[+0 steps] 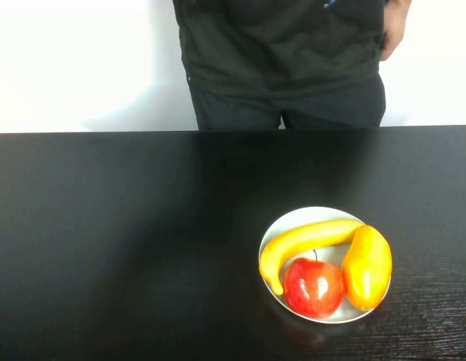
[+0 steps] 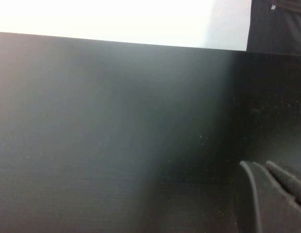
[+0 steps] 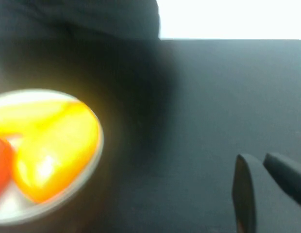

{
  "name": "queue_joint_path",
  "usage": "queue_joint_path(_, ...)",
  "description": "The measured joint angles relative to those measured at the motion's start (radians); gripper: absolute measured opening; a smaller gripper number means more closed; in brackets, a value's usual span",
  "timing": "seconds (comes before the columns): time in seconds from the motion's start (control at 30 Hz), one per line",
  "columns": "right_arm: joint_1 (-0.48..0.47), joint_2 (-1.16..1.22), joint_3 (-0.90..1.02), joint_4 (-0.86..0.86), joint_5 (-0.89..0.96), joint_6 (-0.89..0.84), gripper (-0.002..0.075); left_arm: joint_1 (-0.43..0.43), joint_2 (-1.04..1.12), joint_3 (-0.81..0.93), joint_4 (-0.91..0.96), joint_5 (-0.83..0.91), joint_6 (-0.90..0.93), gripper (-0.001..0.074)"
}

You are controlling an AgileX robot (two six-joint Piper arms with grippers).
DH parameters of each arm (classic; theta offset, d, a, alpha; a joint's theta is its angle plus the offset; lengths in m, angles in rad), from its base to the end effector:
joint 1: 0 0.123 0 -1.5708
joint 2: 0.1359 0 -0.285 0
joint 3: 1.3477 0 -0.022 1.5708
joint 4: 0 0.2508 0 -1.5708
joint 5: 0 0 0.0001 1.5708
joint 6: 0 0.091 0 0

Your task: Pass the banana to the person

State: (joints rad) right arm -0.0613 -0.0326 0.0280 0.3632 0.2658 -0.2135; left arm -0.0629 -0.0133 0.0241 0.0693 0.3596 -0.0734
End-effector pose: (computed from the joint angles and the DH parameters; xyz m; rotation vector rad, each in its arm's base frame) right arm 0.0541 0.0052 0.1830 0.1033 1.7264 0.1373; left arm 0.0529 -0.0011 0.1735 0.0334 1.8529 -0.0271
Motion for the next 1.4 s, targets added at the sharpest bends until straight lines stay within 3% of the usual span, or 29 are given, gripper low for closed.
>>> queue_joint_path(0.3,0.0,0.0,0.0,0.622,-0.216,-0.007,-0.0007,0.0,0.0,0.0,0.0,0.0,0.0,-0.0004)
queue_joint_path(0.6,0.0,0.006,-0.002,0.629,-0.129,-0.063,-0.0006,0.0,0.0,0.0,0.0,0.0,0.0,-0.0004)
queue_joint_path(0.8,0.0,0.127,-0.114,0.554,0.053,-0.063,-0.0006,0.0,0.0,0.0,0.0,0.0,0.0,-0.0004)
queue_joint_path(1.17,0.0,0.7,-0.655,0.038,0.732,-0.038,-0.0006,0.0,0.0,0.0,0.0,0.0,0.0,-0.0004)
queue_joint_path(1.27,0.002,0.824,-0.778,-0.035,0.819,-0.045,-0.0006,0.0,0.0,0.0,0.0,0.0,0.0,-0.0004)
queue_joint_path(1.4,0.091,0.978,-0.89,-0.031,0.806,-0.066,-0.0006,0.0,0.0,0.0,0.0,0.0,0.0,-0.0004)
